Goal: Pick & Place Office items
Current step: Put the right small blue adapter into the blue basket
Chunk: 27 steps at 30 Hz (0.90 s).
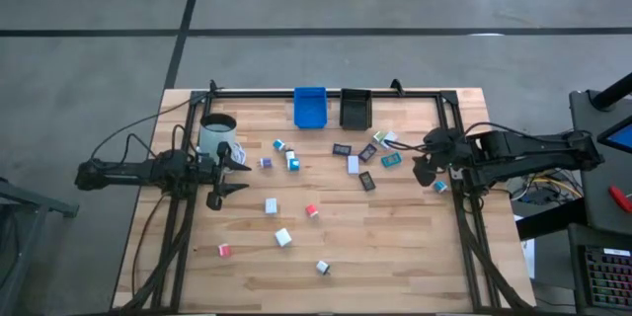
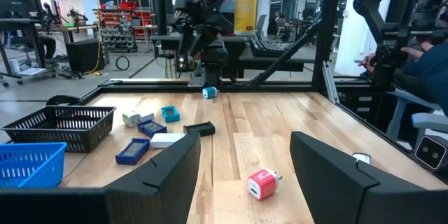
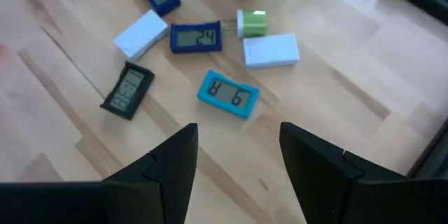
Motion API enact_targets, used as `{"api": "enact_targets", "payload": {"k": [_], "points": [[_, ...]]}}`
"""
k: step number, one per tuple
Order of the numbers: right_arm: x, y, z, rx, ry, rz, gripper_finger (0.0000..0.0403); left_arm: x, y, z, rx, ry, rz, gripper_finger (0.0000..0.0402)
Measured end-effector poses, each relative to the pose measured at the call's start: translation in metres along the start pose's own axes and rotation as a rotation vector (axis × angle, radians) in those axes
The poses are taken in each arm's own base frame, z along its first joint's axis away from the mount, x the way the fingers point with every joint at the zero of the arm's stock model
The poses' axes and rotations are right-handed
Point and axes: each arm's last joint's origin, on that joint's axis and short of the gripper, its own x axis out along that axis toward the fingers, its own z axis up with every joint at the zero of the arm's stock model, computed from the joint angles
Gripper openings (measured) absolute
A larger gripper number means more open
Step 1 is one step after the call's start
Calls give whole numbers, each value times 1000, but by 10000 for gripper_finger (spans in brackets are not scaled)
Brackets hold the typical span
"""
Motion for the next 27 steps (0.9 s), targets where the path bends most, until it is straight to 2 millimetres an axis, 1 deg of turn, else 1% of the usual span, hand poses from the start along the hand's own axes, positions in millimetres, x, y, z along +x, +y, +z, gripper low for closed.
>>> {"api": "enact_targets", "payload": {"k": [6,12,15,19,27], "points": [[-6,-3,1,29,25,-20,201,0,0,0,0,0,0,227],[-16,-11,-5,211,152,-73,201,0,0,0,0,0,0,227],[-18,-14,-8,265,216,-91,201,0,0,0,0,0,0,227],[-19,-17,-11,295,240,-126,201,0,0,0,0,0,0,227],[-18,-16,-11,321,242,-139,201,0,0,0,0,0,0,227]]}}
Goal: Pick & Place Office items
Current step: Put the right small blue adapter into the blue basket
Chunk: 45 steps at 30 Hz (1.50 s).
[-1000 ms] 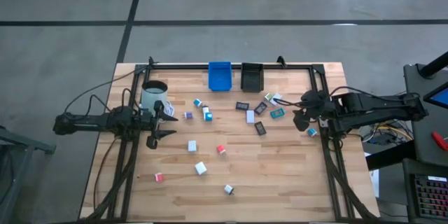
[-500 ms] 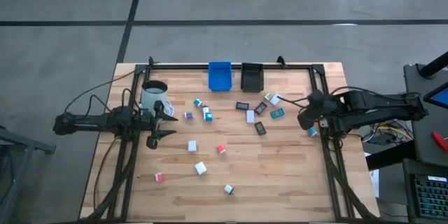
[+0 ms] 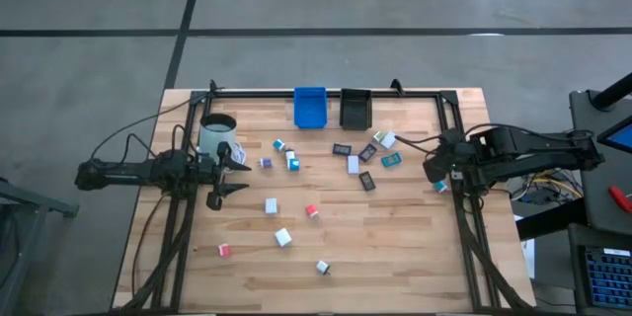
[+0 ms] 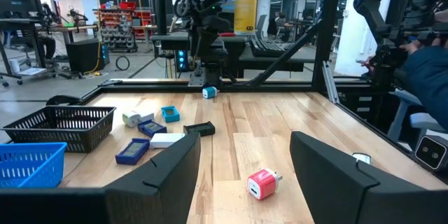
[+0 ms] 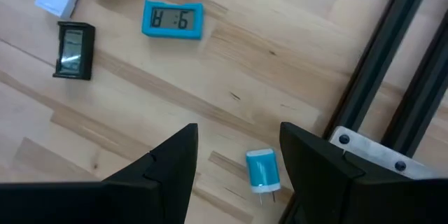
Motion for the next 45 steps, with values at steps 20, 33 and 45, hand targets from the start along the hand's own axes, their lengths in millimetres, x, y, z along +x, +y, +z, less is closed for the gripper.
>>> {"api": "enact_targets", "payload": {"k": [20,33,45], "points": [[-3,4,-1,47,99,-6,259,0,0,0,0,0,0,227],[14,25,1,-156,236,-163,305,0,0,0,0,0,0,227],[36,42,-2,-404,391,-222,268,0,0,0,0,0,-1,227]]}}
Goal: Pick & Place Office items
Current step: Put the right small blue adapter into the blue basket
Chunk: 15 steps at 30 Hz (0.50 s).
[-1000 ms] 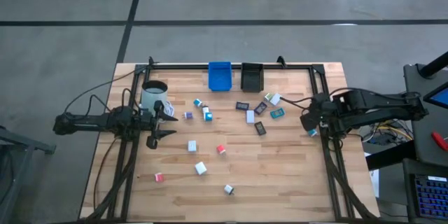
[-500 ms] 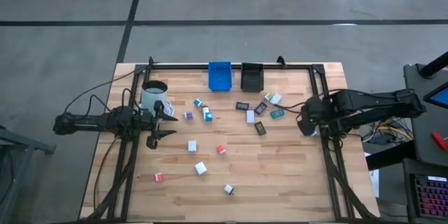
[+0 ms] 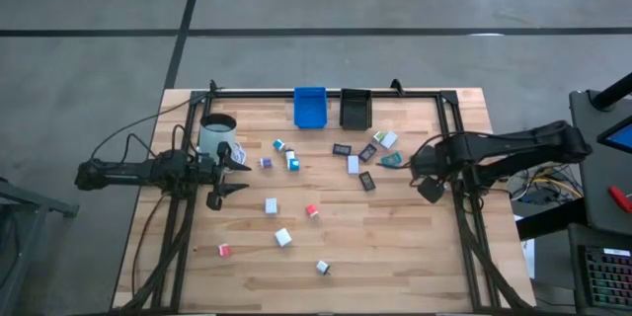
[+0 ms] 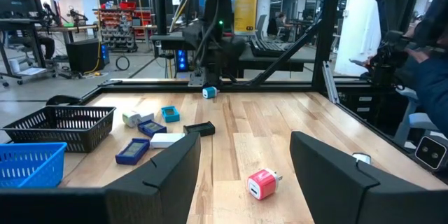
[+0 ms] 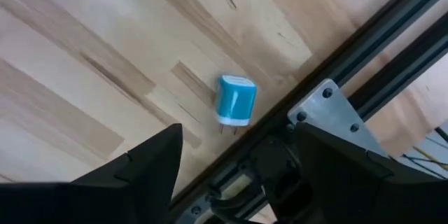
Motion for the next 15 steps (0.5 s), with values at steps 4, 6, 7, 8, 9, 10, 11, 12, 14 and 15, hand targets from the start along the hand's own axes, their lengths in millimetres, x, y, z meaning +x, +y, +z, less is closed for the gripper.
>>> {"api": "enact_targets", "payload": {"k": [4,6,7,8,9,10,11,12,14,15], "points": [[4,5,4,-2,31,-26,263,0,0,0,0,0,0,227],[7,9,6,-4,57,-35,264,0,0,0,0,0,1,227],[9,11,7,-4,73,-42,264,0,0,0,0,0,0,227],[11,12,8,-6,86,-51,264,0,0,0,0,0,0,227],[12,14,10,-6,102,-56,265,0,0,0,0,0,0,227],[14,16,11,-6,117,-63,265,0,0,0,0,0,1,227],[16,18,12,-7,131,-73,265,0,0,0,0,0,0,227],[18,20,13,-9,147,-85,265,0,0,0,0,0,0,227],[23,24,16,-22,178,-99,265,0,0,0,0,0,0,227],[25,26,17,-34,190,-103,265,0,0,0,0,0,0,227]]}}
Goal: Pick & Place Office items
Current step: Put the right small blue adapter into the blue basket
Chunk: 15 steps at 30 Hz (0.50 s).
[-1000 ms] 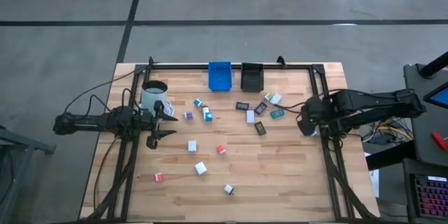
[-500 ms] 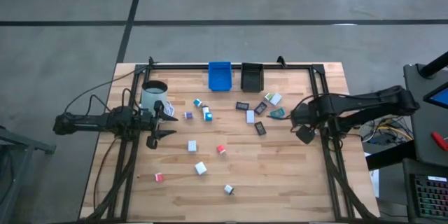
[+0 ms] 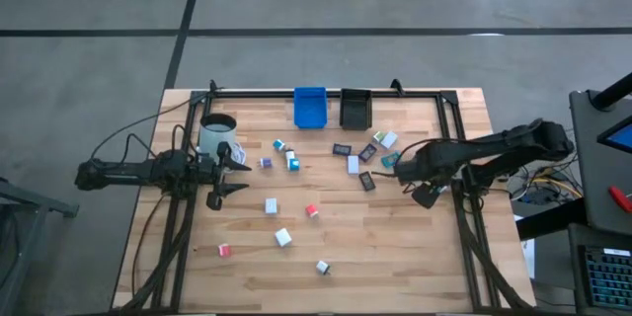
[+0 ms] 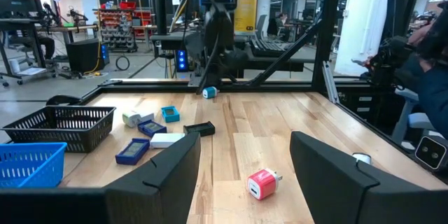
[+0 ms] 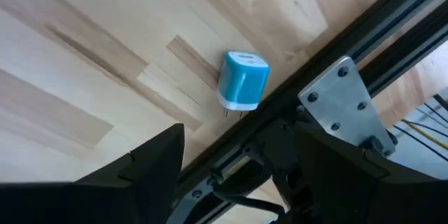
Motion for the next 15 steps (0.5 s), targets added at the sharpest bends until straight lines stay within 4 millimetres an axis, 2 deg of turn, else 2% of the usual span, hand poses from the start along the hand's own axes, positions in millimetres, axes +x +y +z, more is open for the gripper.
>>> {"api": "enact_targets", "payload": {"k": [10,15], "points": [[9,12,11,-189,61,-52,265,0,0,0,0,1,0,227],[12,13,12,-205,75,-65,265,0,0,0,0,1,0,227]]}}
